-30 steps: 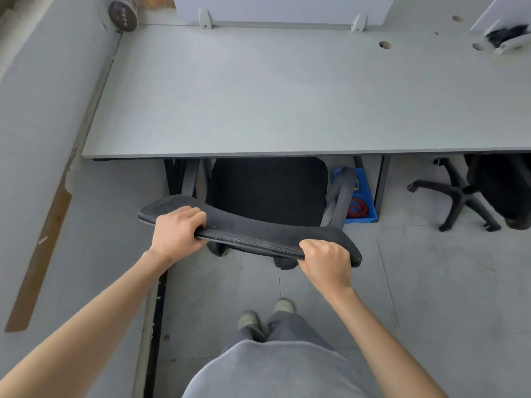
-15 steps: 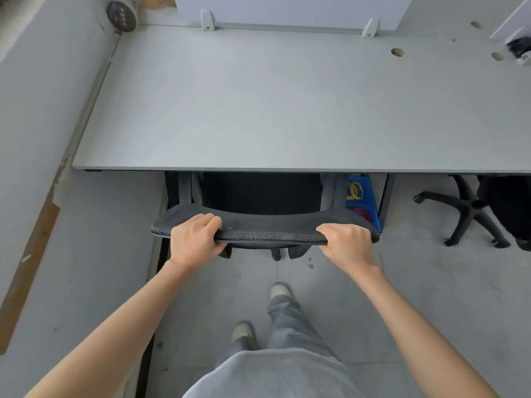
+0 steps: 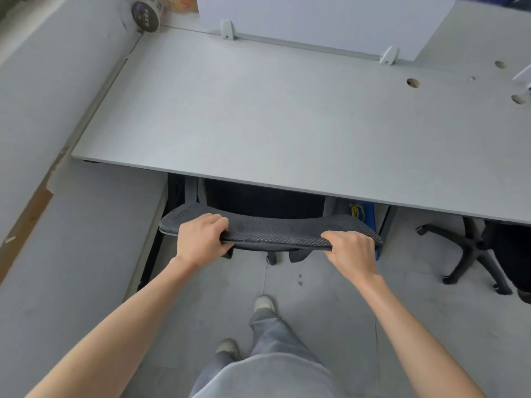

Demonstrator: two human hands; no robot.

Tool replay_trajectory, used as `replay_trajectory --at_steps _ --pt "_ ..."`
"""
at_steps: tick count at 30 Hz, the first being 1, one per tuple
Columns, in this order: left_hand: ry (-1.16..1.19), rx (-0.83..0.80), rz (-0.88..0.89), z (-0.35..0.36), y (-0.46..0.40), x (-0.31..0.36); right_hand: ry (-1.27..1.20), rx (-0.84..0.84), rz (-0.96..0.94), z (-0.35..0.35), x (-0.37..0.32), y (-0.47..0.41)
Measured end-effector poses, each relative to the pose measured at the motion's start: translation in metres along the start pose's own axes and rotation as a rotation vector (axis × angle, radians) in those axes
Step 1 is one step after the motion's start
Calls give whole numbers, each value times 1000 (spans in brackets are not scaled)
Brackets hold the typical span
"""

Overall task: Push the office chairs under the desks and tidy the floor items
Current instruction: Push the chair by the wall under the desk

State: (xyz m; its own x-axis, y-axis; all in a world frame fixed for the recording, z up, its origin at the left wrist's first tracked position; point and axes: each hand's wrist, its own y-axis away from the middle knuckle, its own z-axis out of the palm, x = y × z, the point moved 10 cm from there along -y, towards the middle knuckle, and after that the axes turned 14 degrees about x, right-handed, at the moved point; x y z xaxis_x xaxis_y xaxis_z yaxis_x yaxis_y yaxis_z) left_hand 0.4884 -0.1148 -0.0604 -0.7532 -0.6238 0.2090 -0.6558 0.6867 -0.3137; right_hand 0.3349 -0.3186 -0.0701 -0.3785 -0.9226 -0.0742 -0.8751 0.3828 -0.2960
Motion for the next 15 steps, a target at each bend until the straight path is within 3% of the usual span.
replay_trajectory --at_steps 15 --pt "100 28 141 -28 110 52 1 85 84 -50 -12 143"
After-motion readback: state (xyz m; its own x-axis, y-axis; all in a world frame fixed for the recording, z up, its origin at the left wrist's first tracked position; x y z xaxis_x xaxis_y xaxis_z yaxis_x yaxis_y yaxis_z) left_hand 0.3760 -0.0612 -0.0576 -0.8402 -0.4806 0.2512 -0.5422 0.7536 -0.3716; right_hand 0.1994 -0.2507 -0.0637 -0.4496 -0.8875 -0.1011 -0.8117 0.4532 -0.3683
